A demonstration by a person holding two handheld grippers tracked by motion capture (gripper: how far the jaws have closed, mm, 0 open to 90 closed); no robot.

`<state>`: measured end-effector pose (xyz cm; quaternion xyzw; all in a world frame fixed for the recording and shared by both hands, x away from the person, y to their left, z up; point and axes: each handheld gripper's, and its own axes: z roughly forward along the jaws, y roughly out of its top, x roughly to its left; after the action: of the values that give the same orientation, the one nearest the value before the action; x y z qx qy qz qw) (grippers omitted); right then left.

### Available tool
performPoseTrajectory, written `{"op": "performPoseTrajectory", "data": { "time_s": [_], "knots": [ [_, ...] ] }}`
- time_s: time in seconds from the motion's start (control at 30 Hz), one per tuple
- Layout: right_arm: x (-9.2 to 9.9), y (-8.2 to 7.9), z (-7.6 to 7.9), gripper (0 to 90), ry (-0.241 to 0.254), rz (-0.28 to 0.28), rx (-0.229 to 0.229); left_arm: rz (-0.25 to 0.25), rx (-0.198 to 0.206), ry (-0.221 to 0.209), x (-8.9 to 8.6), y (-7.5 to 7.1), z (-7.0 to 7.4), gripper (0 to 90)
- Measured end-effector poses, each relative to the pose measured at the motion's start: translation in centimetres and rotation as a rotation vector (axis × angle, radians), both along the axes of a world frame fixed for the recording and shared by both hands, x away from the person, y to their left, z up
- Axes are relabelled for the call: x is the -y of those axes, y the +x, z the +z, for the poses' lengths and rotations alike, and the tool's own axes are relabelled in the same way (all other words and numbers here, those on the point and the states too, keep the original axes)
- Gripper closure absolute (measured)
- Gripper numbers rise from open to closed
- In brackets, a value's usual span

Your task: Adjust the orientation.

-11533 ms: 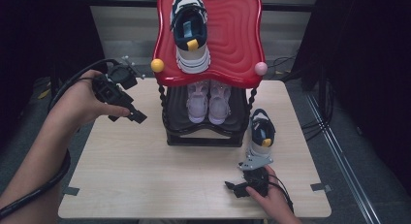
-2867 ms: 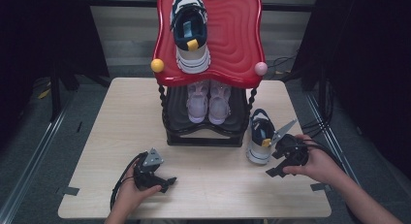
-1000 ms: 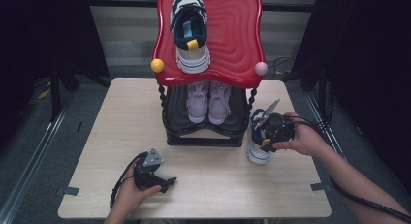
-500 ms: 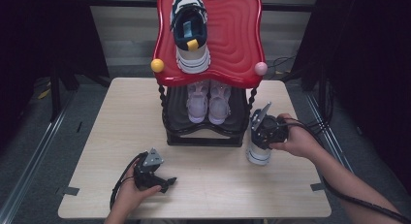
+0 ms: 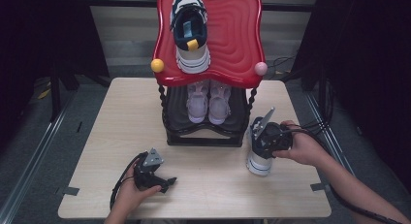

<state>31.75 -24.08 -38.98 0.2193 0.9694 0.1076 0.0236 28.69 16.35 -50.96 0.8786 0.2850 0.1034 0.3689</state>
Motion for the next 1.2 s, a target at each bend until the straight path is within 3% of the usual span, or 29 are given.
{"op": "performPoseTrajectory", "data": {
  "time_s": [0.4,0.6,0.67,0.77,0.83,1.03,1.1,1.2],
  "knots": [
    [-0.8,-0.3,0.0,71.2,-0.006,-0.01,-0.074,-0.001,-0.001,0.0,0.0,0.0,0.0,2.2],
    [-1.0,0.2,-0.6,66.2,-0.039,0.02,-0.093,-0.001,-0.001,0.0,0.0,0.0,0.0,2.2],
    [-1.3,0.1,-0.8,65.8,-0.046,0.005,-0.107,-0.001,0.0,-0.001,0.0,0.0,0.0,2.2],
    [-1.5,0.5,-1.3,64.0,-0.068,0.042,-0.122,-0.002,-0.001,0.0,0.0,0.0,0.0,2.1],
    [-1.6,0.4,-1.6,63.1,-0.072,0.033,-0.148,-0.002,-0.001,0.0,0.0,0.0,0.0,2.1],
    [-1.5,0.6,-2.1,63.1,-0.071,0.059,-0.153,-0.003,-0.002,-0.001,0.0,0.0,0.0,2.1],
    [-1.6,0.5,-2.1,63.0,-0.075,0.043,-0.164,-0.002,-0.001,0.0,0.0,0.0,0.0,2.1],
    [-1.6,0.6,-2.2,62.8,-0.085,0.071,-0.161,-0.001,-0.001,0.0,0.0,0.0,0.0,2.1]
  ]
}}
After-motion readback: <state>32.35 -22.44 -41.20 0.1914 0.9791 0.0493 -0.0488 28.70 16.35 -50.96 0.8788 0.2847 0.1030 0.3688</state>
